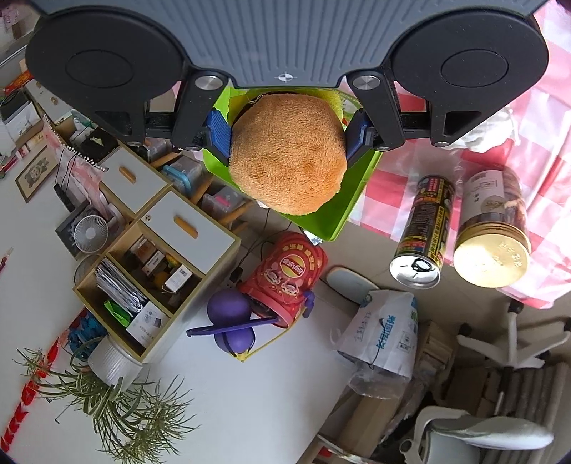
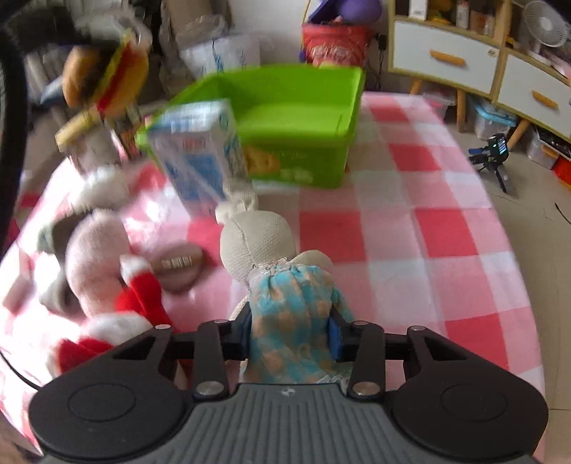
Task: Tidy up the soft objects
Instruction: 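Open the left tool to drop the burger while the right tool drops the doll into the bin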
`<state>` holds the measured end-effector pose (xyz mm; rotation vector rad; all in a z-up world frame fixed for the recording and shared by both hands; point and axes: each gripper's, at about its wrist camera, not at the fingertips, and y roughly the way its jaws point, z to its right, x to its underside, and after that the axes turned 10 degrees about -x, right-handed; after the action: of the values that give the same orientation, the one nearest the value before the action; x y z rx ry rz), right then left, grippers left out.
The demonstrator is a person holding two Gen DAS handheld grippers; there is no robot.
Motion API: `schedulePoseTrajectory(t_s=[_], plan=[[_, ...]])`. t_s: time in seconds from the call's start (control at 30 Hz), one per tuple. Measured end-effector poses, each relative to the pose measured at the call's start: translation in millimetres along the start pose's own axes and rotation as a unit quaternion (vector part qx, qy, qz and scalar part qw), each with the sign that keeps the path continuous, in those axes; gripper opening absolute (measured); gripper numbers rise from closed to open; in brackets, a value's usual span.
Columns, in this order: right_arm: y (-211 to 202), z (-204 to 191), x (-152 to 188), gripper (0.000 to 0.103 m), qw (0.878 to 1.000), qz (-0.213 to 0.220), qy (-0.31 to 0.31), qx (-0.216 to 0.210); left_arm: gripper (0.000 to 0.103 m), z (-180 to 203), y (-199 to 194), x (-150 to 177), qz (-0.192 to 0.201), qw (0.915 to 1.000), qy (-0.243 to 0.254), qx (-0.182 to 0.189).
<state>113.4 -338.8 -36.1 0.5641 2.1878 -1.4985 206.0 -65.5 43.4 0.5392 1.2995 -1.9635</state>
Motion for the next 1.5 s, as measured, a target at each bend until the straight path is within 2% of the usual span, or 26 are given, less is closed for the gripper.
schedulePoseTrajectory(t_s=[0.1, 0.27, 0.37, 0.47, 0.7, 0.83, 0.9, 1.03, 1.13, 1.2, 1.37, 1.5], plan=[[-26.3, 4.8, -10.4, 0.035, 0.997, 0.067, 0.027, -0.017, 0.063, 1.0, 8.3, -1.3, -0.003, 0.9999, -0.007, 0.007], [-53.9, 5.4, -26.4, 0.035, 0.984, 0.169, 0.049, -0.024, 0.064, 7.3, 22.3, -4.6, -0.005, 0.9999, -0.006, 0.014], [-61.6, 11.0, -35.6, 0.035, 0.974, 0.210, 0.082, -0.037, 0.064, 11.3, 32.4, -5.5, -0.009, 0.9998, -0.003, 0.018], [-59.1, 7.6, -50.1, 0.035, 0.967, 0.236, 0.085, -0.041, 0.064, 16.0, 43.1, -6.7, -0.015, 0.9997, -0.001, 0.021], [-32.9, 10.1, -85.4, 0.035, 0.961, 0.246, 0.113, -0.060, 0.064, 17.9, 67.6, -10.3, -0.024, 0.9995, -0.009, 0.020], [-19.4, 18.9, -101.1, 0.036, 0.952, 0.254, 0.152, -0.079, 0.064, 15.3, 80.0, -9.7, -0.028, 0.9992, -0.020, 0.020], [-12.8, 20.8, -108.7, 0.036, 0.950, 0.259, 0.157, -0.074, 0.066, 16.4, 87.0, -9.0, -0.033, 0.9991, -0.017, 0.019], [7.1, 28.6, -118.0, 0.043, 0.945, 0.257, 0.186, -0.074, 0.077, 12.9, 100.2, -5.9, -0.042, 0.9987, -0.027, 0.012], [16.8, 33.7, -118.4, 0.051, 0.942, 0.255, 0.209, -0.067, 0.079, 8.8, 107.4, -3.7, -0.050, 0.9984, -0.025, 0.003], [18.1, 38.2, -117.9, 0.051, 0.940, 0.252, 0.217, -0.070, 0.080, 4.9, 110.0, -2.4, -0.054, 0.9982, -0.025, -0.008], [12.8, 40.3, -118.3, 0.051, 0.942, 0.245, 0.214, -0.081, 0.079, -3.1, 114.7, 0.2, -0.069, 0.9969, -0.023, -0.030], [11.0, 33.1, -119.9, 0.051, 0.950, 0.233, 0.189, -0.080, 0.076, -4.8, 114.6, 4.3, -0.076, 0.9966, -0.014, -0.028]])
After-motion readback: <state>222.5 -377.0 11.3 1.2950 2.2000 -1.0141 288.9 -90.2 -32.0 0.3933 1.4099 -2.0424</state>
